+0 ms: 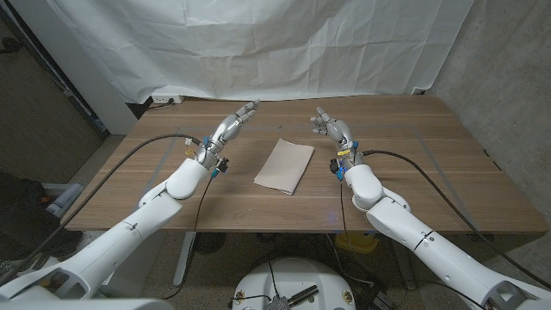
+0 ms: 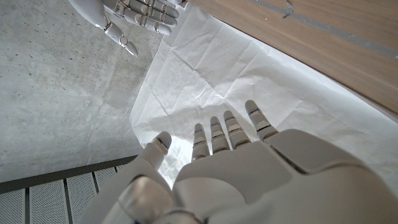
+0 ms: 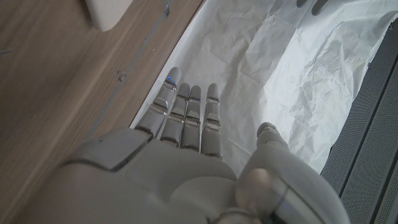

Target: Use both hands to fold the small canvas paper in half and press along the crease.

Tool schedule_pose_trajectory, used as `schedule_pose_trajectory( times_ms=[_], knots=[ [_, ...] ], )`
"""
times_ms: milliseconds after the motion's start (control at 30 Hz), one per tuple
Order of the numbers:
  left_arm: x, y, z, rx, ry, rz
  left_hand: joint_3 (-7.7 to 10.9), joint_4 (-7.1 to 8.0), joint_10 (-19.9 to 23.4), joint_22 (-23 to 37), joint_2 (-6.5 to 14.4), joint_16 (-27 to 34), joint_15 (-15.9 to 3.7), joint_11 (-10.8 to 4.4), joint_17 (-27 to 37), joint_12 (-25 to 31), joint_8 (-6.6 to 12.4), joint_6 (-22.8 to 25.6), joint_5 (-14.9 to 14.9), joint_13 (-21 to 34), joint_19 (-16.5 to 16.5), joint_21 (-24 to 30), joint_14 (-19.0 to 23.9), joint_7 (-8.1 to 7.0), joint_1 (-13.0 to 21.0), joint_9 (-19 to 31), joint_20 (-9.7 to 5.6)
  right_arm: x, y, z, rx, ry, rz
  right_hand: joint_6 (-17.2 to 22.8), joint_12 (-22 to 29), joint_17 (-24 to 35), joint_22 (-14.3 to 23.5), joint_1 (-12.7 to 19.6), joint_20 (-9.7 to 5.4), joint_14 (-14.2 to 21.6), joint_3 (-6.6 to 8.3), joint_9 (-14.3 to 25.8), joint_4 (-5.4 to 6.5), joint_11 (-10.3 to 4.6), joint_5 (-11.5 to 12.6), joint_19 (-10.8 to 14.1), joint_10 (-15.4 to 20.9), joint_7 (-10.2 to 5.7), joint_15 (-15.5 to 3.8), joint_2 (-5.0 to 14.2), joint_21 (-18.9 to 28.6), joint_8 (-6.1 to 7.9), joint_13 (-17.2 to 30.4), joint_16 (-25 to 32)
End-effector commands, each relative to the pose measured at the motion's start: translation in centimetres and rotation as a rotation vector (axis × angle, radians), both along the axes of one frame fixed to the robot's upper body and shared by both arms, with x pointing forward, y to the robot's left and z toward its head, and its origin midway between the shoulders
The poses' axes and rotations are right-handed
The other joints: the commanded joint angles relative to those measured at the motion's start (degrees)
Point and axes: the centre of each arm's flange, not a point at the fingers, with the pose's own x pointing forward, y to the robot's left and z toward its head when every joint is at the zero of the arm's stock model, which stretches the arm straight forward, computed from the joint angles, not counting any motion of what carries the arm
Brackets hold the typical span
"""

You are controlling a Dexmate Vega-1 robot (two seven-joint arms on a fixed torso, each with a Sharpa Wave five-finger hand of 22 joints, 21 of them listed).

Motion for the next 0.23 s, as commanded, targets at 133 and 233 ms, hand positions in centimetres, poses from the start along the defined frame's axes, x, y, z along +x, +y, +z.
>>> schedule_pose_trajectory(
  times_ms=[133, 233],
  knots=[
    [1.08, 1.02, -0.05, -0.027, 0.016, -0.045, -0.05, -0.23, -0.52, 0.15, 1.28, 0.09, -0.03, 0.06, 0.05, 0.02, 0.44, -0.30, 0.00, -0.04, -0.61, -0.16, -0.40, 0.27, 0.27, 0.14, 0.35, -0.33, 0.02, 0.07, 0.033, -0.014, -0.025, -0.20, 0.29, 0.03, 0.17, 0.04, 0.14, -0.20, 0.57, -0.01, -0.03, -0.14, -0.13, -0.34, -0.28, 0.08, 0.17, -0.04, -0.37, 0.26, -0.02, -0.07],
    [1.09, 1.23, -0.03, -0.025, 0.010, -0.042, -0.06, -0.20, -0.54, 0.15, 1.28, 0.13, -0.07, 0.01, 0.05, 0.09, 0.48, -0.36, 0.01, -0.06, -0.67, -0.20, -0.42, 0.35, 0.23, 0.13, 0.32, -0.15, 0.34, 0.39, 0.035, -0.024, -0.026, -0.18, 0.36, 0.00, 0.17, -0.07, 0.17, -0.15, 0.57, -0.02, 0.01, -0.06, -0.13, -0.33, -0.28, 0.11, 0.27, -0.08, -0.44, 0.33, -0.03, -0.02]
  ],
)
